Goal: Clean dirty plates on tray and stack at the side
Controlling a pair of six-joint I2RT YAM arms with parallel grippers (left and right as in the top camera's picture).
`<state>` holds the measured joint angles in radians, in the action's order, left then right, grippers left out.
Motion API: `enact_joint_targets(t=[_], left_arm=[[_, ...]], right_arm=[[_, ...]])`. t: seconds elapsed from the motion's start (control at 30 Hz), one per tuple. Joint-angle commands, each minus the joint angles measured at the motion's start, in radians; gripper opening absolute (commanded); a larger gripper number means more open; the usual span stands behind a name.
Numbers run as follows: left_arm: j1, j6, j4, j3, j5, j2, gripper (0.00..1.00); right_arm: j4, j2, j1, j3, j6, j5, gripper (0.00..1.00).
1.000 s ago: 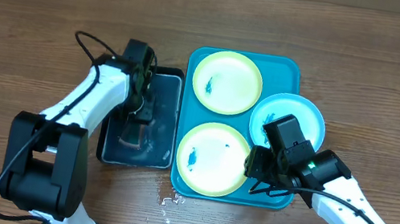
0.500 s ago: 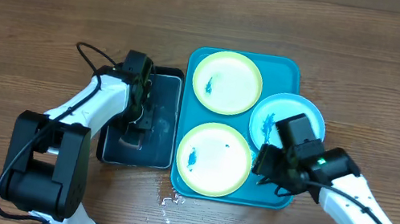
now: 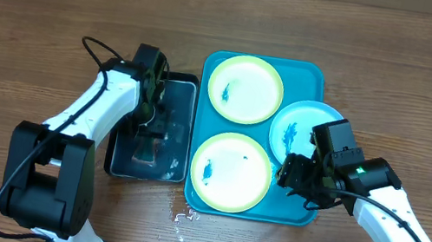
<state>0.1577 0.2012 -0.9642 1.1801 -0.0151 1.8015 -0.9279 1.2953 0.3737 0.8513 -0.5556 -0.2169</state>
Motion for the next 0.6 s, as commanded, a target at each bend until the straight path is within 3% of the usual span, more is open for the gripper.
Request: enact_joint_targets(t=[0.0,0.07,0.2,0.4,0.57], left_arm=[[0.006,-0.003,-0.025,0.011,-0.011,0.009,0.39],[0.006,0.005,-0.021,0.005,-0.012,0.009,0.28],[0.006,0.009,0.039,-0.035,-0.012,0.009,0.19],[0.006,0.050,0.156,-0.156,-0.028,0.010,0.21],[0.006,0.035,0.155,-0.177,-0.045,0.008,0.24]], right_arm=[[0.008,-0.008,-0.002,0.003,0.033,-0.021,0.73],[0.019,-0.008,-0.002,0.003,0.033,-0.021,0.79],[0.042,-0.008,-0.002,0.003,0.033,-0.021,0.81],[0.040,-0.008,-0.002,0.000,0.033,-0.021,0.82],[0.040,-0.008,-0.002,-0.016,0.032,-0.021,0.82]])
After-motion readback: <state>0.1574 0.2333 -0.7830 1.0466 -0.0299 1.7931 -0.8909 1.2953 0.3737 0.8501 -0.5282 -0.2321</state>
